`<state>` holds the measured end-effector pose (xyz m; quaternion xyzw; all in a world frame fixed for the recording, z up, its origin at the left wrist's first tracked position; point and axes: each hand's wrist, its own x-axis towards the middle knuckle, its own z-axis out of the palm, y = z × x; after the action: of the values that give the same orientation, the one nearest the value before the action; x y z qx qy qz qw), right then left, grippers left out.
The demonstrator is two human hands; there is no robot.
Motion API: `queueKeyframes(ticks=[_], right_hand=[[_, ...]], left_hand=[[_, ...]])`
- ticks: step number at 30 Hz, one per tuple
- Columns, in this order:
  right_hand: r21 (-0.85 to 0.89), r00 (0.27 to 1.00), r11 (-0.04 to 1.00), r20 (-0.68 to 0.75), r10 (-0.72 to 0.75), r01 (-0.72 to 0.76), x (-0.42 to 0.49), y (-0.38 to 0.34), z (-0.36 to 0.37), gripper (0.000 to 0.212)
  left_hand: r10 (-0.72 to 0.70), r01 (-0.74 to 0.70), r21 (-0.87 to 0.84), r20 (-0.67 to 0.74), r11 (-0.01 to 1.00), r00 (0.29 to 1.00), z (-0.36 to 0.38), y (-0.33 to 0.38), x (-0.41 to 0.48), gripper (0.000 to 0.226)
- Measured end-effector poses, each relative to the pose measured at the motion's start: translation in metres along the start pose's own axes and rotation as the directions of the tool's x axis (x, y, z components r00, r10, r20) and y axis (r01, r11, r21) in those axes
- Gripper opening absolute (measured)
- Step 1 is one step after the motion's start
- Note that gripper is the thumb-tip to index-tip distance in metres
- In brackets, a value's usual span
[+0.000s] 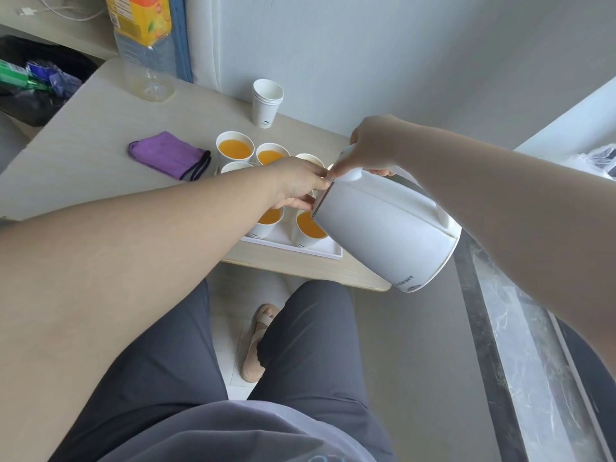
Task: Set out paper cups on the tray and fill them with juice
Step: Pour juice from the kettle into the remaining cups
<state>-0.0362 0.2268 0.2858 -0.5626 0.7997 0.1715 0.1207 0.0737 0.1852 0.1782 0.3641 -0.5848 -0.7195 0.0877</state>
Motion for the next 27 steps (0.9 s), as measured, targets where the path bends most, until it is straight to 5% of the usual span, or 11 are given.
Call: queueKeyframes(ticks=[27], right_hand=[[-0.022,1.0,1.0,-0.009,0.007,-0.008,-0.0046,0.0,-0.0023,0.051]], left_hand=[[-0.008,0.008,-0.007,0.002,1.0,1.0,0.0002,0.0036,-0.0012,0.033]])
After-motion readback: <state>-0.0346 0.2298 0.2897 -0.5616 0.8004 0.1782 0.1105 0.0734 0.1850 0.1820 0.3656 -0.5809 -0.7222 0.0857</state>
